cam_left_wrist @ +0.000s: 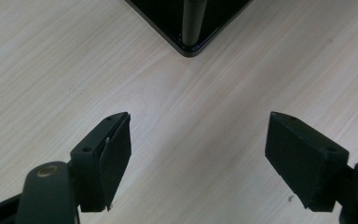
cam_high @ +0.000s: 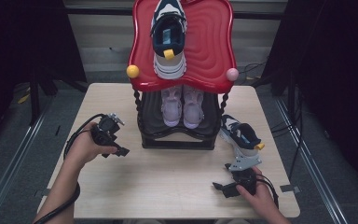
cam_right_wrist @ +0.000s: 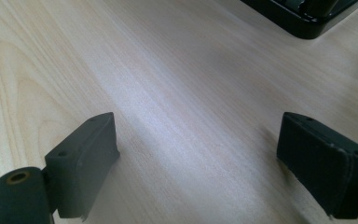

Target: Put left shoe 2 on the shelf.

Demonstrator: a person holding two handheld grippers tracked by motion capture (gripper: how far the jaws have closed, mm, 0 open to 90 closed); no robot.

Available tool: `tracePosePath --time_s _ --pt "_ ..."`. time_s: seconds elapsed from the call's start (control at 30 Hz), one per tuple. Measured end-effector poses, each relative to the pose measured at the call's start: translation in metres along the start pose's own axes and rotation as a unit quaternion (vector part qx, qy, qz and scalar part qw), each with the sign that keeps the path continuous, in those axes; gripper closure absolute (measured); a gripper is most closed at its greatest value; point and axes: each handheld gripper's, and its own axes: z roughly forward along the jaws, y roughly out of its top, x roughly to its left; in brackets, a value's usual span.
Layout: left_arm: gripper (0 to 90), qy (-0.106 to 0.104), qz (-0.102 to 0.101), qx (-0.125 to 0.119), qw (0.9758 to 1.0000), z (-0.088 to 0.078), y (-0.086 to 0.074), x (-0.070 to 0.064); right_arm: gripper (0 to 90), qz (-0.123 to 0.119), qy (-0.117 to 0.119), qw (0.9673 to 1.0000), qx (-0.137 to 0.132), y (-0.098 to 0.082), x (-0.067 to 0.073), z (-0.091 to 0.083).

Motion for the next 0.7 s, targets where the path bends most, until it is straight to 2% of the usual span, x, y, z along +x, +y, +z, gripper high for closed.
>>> tracePosePath --time_s 0.33,0.7 --pt "22.5 -0.011 -0.014 -0.006 0.9998 0.023 -0.008 0.000 11.5 0.000 0.000 1.0000 0.000 0.000 0.000 0.000" --pt "22.5 -0.013 -0.027 -0.019 0.9994 0.049 -0.020 0.000 11.5 0.000 0.000 1.0000 0.000 0.000 0.000 0.000"
